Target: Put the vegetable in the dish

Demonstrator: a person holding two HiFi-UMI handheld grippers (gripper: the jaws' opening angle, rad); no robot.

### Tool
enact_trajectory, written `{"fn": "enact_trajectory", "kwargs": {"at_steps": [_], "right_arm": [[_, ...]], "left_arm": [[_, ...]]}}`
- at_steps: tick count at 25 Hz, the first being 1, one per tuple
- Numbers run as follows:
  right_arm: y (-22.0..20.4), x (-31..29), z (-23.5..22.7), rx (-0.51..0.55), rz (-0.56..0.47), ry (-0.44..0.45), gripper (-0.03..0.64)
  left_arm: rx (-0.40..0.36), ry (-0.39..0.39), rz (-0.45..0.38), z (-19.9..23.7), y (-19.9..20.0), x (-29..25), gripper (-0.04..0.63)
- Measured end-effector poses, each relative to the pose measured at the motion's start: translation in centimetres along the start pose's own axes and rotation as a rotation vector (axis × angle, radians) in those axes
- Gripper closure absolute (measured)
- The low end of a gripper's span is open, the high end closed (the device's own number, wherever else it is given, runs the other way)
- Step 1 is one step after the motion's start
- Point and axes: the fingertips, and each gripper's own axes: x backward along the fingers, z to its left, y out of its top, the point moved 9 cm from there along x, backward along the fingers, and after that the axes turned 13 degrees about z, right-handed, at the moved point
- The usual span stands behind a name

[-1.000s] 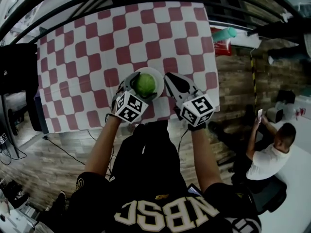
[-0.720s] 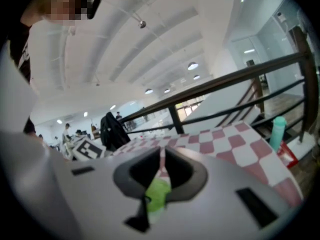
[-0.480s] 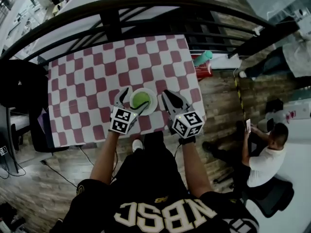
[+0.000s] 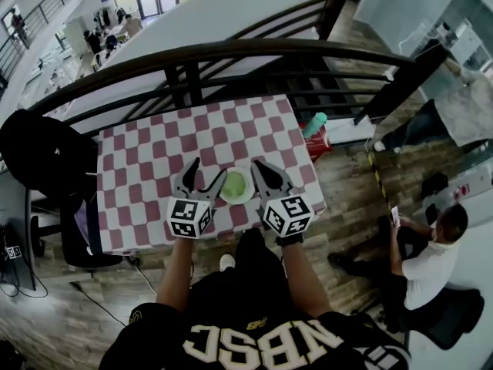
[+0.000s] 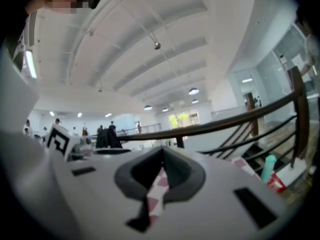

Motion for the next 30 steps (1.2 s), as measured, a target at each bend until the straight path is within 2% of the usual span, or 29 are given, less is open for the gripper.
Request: {"fn": "enact_trajectory", "kwargs": {"at_steps": [4, 9, 12, 14, 20, 30], "right_arm": [[2.2, 0.5, 2.0, 0.04, -0.046, -0.011, 0.6], [3.7, 1.3, 3.7, 0.054, -0.09, -0.015, 0.601], [4.1, 1.4, 4.6, 0.067, -0.107, -0.011, 0.601], [4.3, 1.7, 5.2, 0.077, -0.113, -0.009, 0.601], [4.6, 2.1, 6.3, 0.111, -0.11, -0.025, 0.601], [4.3, 3.0, 7.3, 0.127, -0.12, -0.034, 0.601]], "left_arm": [[-0.009, 0.064, -0.084, 0.0, 2.1, 3.0, 0.353], [-0.021, 0.143, -0.144, -0.2, 3.7, 5.7, 0.508], [-0.022, 0.17, -0.169, -0.2, 4.2, 6.9, 0.557], [-0.017, 0.181, -0.181, -0.3, 4.3, 7.6, 0.577], [-0.017, 0.193, -0.207, -0.6, 4.5, 9.0, 0.577], [-0.044, 0.17, -0.228, -2.0, 4.4, 9.7, 0.577]]}}
